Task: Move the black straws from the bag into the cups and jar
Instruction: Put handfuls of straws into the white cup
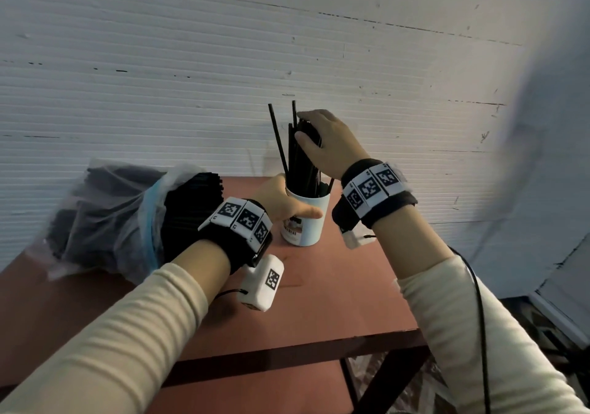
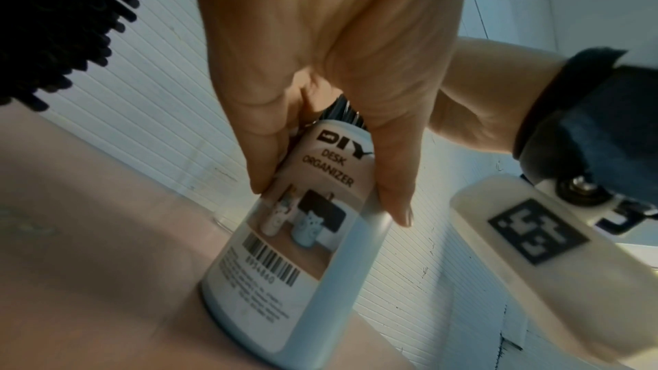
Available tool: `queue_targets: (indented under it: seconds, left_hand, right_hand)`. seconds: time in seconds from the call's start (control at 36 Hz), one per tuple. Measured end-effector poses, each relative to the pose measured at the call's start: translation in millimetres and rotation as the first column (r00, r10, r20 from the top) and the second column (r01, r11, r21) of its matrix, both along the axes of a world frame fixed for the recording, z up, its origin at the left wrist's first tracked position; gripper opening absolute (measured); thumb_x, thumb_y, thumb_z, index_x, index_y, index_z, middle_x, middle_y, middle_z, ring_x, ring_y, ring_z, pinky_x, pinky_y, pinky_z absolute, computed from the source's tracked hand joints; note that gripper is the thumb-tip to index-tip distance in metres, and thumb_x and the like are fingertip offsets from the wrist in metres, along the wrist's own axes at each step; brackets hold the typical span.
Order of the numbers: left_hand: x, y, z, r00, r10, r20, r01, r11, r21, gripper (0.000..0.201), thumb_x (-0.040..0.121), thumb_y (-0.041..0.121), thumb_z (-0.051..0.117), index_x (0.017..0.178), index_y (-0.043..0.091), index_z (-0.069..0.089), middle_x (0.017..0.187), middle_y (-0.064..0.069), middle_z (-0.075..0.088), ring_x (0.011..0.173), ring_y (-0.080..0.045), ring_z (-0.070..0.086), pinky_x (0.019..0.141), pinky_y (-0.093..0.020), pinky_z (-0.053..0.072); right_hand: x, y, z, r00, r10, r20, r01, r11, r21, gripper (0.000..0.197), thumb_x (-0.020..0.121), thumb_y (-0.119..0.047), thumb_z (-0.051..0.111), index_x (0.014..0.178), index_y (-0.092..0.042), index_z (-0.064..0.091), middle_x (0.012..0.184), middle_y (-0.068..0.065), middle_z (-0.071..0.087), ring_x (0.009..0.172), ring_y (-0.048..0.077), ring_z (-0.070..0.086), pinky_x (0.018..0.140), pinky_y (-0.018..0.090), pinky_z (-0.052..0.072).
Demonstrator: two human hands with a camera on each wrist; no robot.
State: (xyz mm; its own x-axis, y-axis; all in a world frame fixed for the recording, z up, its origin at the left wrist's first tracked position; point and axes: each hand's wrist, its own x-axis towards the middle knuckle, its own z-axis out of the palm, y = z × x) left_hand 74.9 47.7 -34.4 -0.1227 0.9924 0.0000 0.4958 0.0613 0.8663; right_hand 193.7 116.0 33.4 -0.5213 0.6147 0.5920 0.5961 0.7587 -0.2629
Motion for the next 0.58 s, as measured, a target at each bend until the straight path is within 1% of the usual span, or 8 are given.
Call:
queue_targets:
  seconds: [0.08, 0.14, 0.19, 0.28, 0.33, 0.39, 0.5, 0.58]
  left_hand:
    - [2.0, -6.7, 4.7, 1.000, -0.019, 0.017, 0.020, 1.000, -0.008, 0.101, 0.046, 0.046, 0.092, 0.131, 0.014, 0.049, 0.124, 0.000, 0.063, 0.116, -0.018, 0.058, 0.102, -0.040, 0.047]
    - [0.3, -5.7, 5.2, 0.999, -0.039, 0.035, 0.039, 0.999, -0.010, 0.087, 0.062, 0.032, 0.091, 0.132, 0.012, 0.045, 0.122, 0.000, 0.060, 0.114, -0.018, 0.057, 0.100, -0.034, 0.046]
    - [-0.6, -5.0, 6.3, 0.998, -0.050, 0.040, 0.050, 0.999, -0.009, 0.077, 0.068, 0.027, 0.088, 0.130, 0.012, 0.044, 0.115, 0.002, 0.058, 0.106, -0.015, 0.055, 0.090, -0.027, 0.044]
    - [-1.1, -4.2, 6.9, 0.998, -0.049, 0.040, 0.050, 0.999, -0.014, 0.071, 0.069, 0.024, 0.087, 0.126, 0.014, 0.046, 0.112, 0.002, 0.058, 0.108, -0.017, 0.056, 0.085, -0.027, 0.043]
    - [-1.1, -3.2, 5.5, 0.998, -0.045, 0.037, 0.045, 0.999, -0.014, 0.076, 0.068, 0.025, 0.087, 0.130, 0.012, 0.045, 0.112, 0.002, 0.057, 0.109, -0.017, 0.056, 0.087, -0.028, 0.044]
    - [-1.1, -2.5, 3.8, 0.999, -0.039, 0.032, 0.040, 0.999, -0.007, 0.077, 0.069, 0.025, 0.087, 0.131, 0.010, 0.044, 0.110, 0.003, 0.056, 0.104, -0.015, 0.055, 0.085, -0.028, 0.043]
    - [-0.5, -1.3, 2.2, 0.999, -0.027, 0.020, 0.027, 1.000, -0.005, 0.079, 0.068, 0.026, 0.087, 0.132, 0.011, 0.044, 0.112, 0.003, 0.055, 0.108, -0.016, 0.054, 0.087, -0.028, 0.043]
    - [0.7, -1.9, 2.9, 0.999, -0.024, 0.025, 0.024, 1.000, 0.000, 0.084, 0.067, 0.030, 0.088, 0.134, 0.011, 0.042, 0.118, 0.002, 0.055, 0.115, -0.019, 0.053, 0.096, -0.033, 0.045]
  right_hand:
    - [0.2, 3.4, 4.0, 0.996, 0.039, -0.079, -0.035, 0.998, 0.043, 0.051, 0.095, -0.028, 0.055, 0.141, -0.011, 0.042, 0.146, 0.005, 0.037, 0.130, 0.019, 0.042, 0.099, 0.018, 0.029]
    - [-1.2, 4.4, 7.1, 0.993, 0.092, -0.078, -0.088, 0.995, 0.052, 0.059, 0.094, -0.030, 0.055, 0.147, -0.013, 0.034, 0.154, 0.004, 0.026, 0.138, 0.018, 0.033, 0.105, 0.021, 0.027]
    - [-5.0, 4.4, 9.5, 0.988, 0.151, -0.023, -0.150, 0.987, 0.054, 0.062, 0.096, -0.032, 0.052, 0.151, -0.018, 0.025, 0.159, 0.001, 0.018, 0.144, 0.018, 0.024, 0.112, 0.030, 0.025]
    - [-10.6, 3.2, 13.0, 0.979, 0.160, 0.129, -0.166, 0.986, 0.034, 0.055, 0.099, -0.032, 0.045, 0.150, -0.022, 0.027, 0.157, -0.001, 0.027, 0.142, 0.018, 0.030, 0.114, 0.036, 0.028]
    - [-11.6, 1.9, 15.0, 0.974, 0.103, 0.201, -0.110, 0.994, 0.024, 0.044, 0.100, -0.032, 0.043, 0.143, -0.021, 0.042, 0.147, 0.000, 0.044, 0.133, 0.019, 0.043, 0.108, 0.031, 0.034]
    - [-10.0, 1.3, 14.5, 0.982, 0.080, 0.168, -0.091, 0.994, 0.064, 0.037, 0.099, -0.029, 0.046, 0.134, -0.018, 0.053, 0.138, 0.000, 0.051, 0.123, 0.018, 0.050, 0.101, 0.028, 0.039]
    - [-2.5, 2.1, 9.1, 0.995, 0.079, 0.062, -0.085, 0.991, 0.103, 0.041, 0.096, -0.026, 0.052, 0.135, -0.016, 0.051, 0.149, 0.000, 0.035, 0.125, 0.018, 0.047, 0.100, 0.028, 0.038]
    - [3.5, -0.2, 6.8, 0.989, -0.018, 0.150, 0.005, 0.996, 0.086, 0.046, 0.098, -0.032, 0.048, 0.140, -0.015, 0.046, 0.147, 0.003, 0.042, 0.132, 0.021, 0.043, 0.107, 0.032, 0.034]
